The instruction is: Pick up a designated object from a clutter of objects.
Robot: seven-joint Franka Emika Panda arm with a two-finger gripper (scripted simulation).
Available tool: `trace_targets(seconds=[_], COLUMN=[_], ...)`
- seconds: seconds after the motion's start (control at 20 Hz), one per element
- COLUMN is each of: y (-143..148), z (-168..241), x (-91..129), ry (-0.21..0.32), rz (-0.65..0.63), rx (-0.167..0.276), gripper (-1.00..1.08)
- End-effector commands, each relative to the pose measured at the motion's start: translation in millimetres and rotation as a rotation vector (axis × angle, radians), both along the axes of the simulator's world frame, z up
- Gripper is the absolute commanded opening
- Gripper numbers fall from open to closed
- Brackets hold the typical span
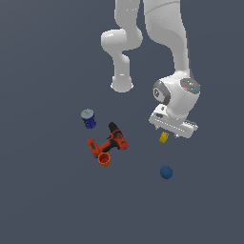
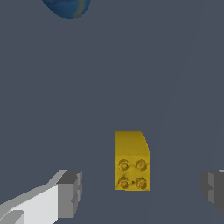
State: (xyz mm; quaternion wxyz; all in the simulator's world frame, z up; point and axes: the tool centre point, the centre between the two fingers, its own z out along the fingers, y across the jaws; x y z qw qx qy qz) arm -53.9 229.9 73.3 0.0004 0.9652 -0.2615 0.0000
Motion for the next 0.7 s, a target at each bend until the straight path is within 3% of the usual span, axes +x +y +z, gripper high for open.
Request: trace_targets(seconds=[0.0, 0.65], y=[1, 1], z=[-1, -39], x=[-1, -2], ry=[0.000, 0.000], rz=[-0.004, -0.003], rx=[0.001, 0.000], gripper=[1.00, 1.00])
